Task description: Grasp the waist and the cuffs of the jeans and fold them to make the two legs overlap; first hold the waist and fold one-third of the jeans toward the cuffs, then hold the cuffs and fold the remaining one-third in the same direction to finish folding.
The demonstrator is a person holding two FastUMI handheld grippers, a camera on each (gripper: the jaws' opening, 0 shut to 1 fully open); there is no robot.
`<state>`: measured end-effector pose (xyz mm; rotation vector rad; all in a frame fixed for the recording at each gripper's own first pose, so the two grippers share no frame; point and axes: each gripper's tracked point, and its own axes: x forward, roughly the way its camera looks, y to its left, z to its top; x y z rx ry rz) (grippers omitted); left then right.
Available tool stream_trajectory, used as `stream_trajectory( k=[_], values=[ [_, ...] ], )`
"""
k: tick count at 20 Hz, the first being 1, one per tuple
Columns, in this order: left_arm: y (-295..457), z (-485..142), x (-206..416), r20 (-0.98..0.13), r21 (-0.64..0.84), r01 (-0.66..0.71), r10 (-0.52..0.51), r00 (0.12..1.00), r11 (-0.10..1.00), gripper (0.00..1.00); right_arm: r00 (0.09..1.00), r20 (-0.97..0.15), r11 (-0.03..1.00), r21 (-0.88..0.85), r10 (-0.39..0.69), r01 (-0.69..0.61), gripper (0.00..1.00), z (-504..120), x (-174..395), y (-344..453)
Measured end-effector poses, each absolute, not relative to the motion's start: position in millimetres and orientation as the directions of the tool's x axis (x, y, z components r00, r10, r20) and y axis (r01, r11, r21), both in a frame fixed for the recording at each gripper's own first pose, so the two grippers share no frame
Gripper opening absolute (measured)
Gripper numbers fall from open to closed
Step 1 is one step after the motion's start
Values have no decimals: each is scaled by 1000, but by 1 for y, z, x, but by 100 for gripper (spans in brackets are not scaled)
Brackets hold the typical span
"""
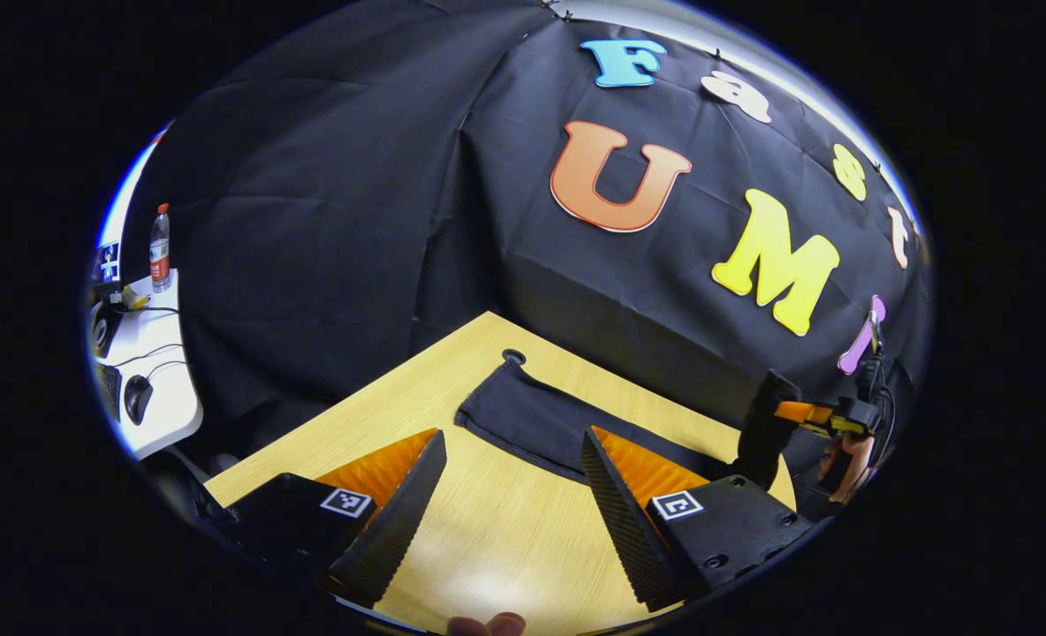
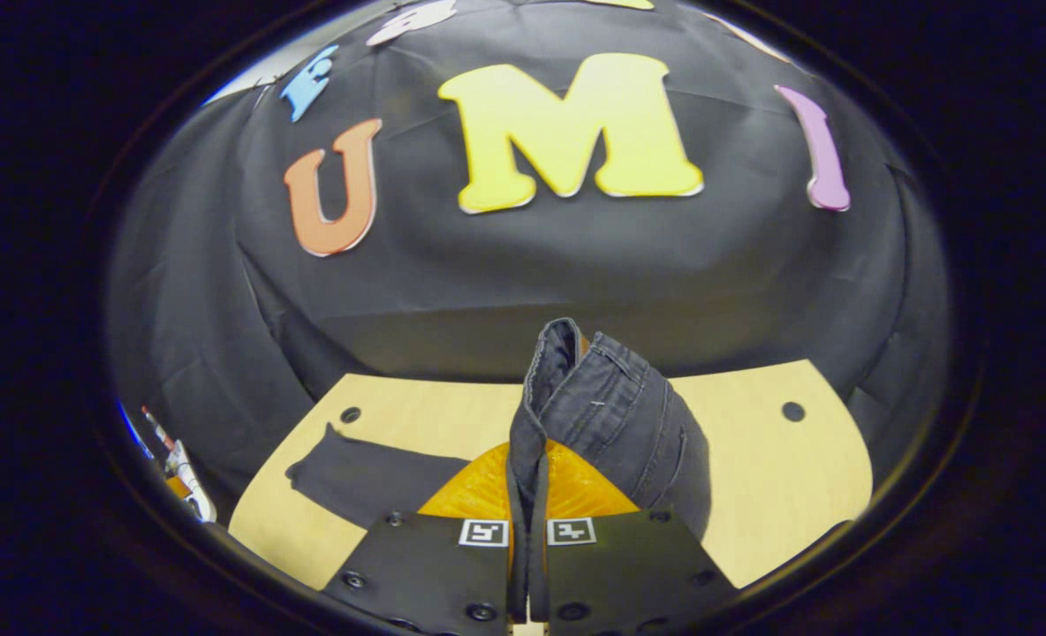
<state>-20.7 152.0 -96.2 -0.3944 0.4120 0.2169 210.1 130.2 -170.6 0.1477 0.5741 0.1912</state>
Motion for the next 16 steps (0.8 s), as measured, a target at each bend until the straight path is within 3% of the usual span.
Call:
stream_trajectory(
  k=[8,16],
  values=[
    [174,-106,-41,-445,-363,-320,139,885,875,99,742,-637,978,105,207,-183,1,-272,211,222],
    [186,-117,-51,-475,-366,-351,151,867,862,99,682,-715,972,-19,150,-234,0,-341,209,247]
  ],
)
